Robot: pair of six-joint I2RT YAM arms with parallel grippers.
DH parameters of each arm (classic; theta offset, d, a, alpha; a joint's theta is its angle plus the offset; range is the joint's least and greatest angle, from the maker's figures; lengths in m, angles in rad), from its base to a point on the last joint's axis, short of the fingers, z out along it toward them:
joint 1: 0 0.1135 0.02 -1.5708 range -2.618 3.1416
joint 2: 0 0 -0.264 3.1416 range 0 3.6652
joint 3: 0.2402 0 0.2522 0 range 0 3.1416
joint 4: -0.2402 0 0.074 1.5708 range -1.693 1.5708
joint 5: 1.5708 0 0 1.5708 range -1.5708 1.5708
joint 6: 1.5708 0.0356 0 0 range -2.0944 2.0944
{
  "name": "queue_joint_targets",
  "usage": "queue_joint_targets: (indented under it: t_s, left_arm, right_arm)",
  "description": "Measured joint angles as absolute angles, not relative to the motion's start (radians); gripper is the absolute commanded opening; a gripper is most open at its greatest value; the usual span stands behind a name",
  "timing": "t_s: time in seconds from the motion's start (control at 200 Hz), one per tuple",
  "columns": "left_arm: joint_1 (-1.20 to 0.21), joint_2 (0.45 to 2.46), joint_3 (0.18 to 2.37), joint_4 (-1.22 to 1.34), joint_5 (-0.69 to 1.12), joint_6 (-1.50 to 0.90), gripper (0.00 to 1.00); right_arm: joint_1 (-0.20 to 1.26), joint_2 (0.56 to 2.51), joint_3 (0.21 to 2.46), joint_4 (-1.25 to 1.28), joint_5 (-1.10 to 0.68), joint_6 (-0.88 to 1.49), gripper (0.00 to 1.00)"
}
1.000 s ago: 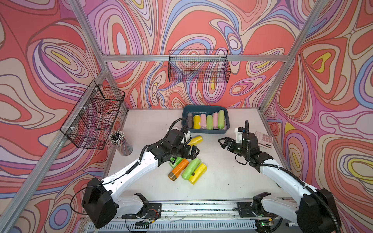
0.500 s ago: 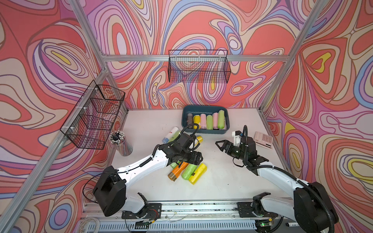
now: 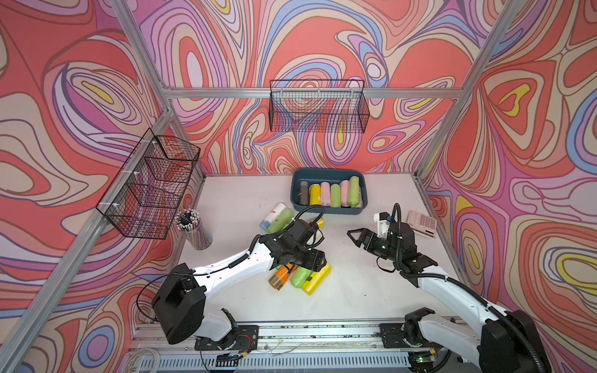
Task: Put the roll of trash bags into the storage box
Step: Pick up the roll of trash bags from the center of the board.
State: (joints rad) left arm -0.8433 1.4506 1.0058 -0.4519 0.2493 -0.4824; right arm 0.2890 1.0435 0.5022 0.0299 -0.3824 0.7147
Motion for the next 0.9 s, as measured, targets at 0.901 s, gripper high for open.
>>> queue_joint_targets:
  t_s: [0.901]
  left_arm:
    - [-0.893,1.588,0.986,-0.395,0.237,-0.502,0.60]
  right_arm:
    - [0.289,0.813,0.486,-0.240,-0.369,0.700,0.93]
